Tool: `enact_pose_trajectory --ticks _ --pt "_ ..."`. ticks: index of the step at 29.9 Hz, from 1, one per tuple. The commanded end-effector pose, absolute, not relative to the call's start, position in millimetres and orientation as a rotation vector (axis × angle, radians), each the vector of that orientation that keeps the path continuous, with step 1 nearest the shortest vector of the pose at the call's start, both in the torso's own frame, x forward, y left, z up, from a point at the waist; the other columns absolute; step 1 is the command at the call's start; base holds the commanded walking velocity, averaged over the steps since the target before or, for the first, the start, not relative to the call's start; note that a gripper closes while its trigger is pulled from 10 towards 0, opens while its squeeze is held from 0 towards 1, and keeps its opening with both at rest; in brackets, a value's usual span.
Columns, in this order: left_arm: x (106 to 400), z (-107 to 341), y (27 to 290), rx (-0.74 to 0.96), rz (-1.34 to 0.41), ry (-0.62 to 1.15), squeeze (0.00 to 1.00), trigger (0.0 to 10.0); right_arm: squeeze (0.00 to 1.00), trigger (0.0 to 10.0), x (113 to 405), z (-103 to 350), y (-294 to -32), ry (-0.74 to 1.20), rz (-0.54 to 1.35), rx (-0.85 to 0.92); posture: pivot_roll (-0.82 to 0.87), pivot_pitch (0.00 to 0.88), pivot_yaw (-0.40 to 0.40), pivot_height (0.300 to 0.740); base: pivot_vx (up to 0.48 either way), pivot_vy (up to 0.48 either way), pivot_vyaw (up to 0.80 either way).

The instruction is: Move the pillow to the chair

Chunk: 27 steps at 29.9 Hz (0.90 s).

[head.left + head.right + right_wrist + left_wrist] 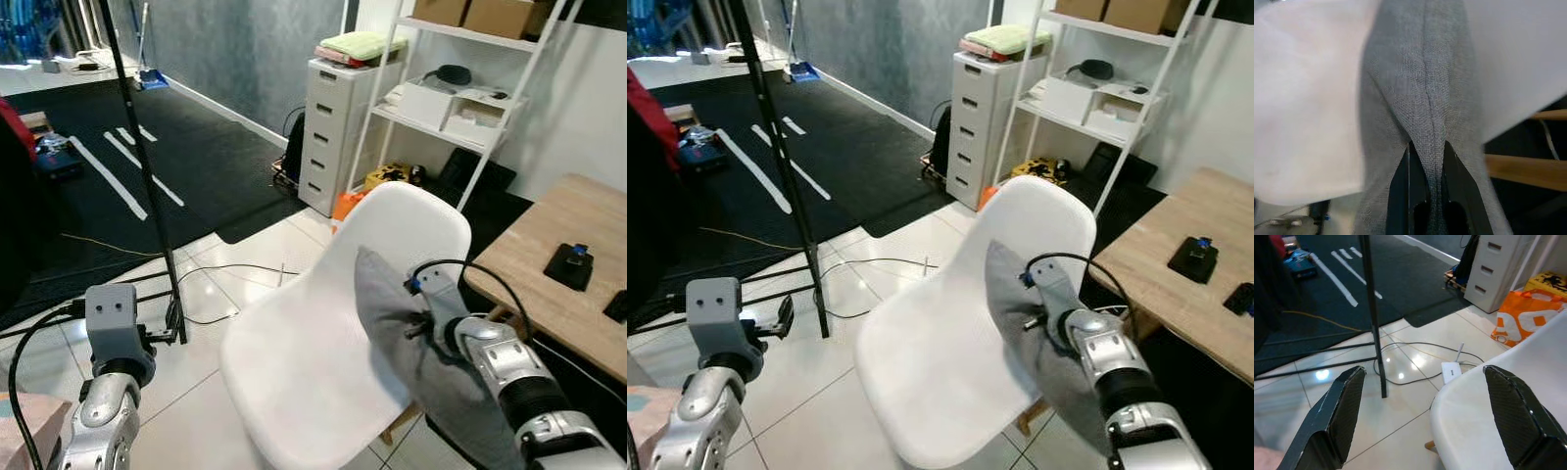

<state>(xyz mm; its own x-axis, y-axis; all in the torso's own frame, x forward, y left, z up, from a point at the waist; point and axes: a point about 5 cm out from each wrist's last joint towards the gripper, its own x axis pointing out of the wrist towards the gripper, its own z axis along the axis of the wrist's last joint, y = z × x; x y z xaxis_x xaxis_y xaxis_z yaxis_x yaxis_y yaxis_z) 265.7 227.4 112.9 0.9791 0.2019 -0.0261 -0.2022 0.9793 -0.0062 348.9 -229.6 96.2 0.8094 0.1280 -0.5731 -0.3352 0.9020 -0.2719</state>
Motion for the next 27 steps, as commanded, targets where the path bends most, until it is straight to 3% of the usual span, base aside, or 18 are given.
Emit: enact_pose_trajectory --ticks 1,8,11,13,18,27 --pt "263 112 231 -0.003 0.202 0.040 0.00 10.0 0.00 10.0 356 107 -231 0.523 0.242 -0.442 -0.18 0.070 -0.044 0.660 0.000 0.000 0.00" --pt "259 115 234 0.011 0.199 0.043 0.00 10.0 0.00 10.0 359 107 -230 0.474 0.249 -0.686 -0.17 0.090 -0.027 0.635 0.000 0.000 0.00" --pt "258 117 235 0.016 0.197 0.041 0.00 10.0 0.00 10.0 362 110 -219 0.433 0.283 -0.670 -0.16 0.094 -0.020 0.625 0.000 0.000 0.00" --pt "259 119 235 0.021 0.193 0.038 0.00 10.0 0.00 10.0 367 116 -192 0.361 0.394 -0.602 -0.16 0.099 -0.015 0.610 0.000 0.000 0.00" --pt "260 121 234 0.026 0.187 0.036 0.00 10.0 0.00 10.0 367 117 -172 0.336 0.521 -0.610 -0.15 0.103 -0.013 0.595 0.000 0.000 0.00" --pt "256 122 236 0.032 0.185 0.042 0.00 10.0 0.00 10.0 359 100 -180 0.445 0.588 -0.834 -0.16 0.111 -0.014 0.575 0.000 0.000 0.00"
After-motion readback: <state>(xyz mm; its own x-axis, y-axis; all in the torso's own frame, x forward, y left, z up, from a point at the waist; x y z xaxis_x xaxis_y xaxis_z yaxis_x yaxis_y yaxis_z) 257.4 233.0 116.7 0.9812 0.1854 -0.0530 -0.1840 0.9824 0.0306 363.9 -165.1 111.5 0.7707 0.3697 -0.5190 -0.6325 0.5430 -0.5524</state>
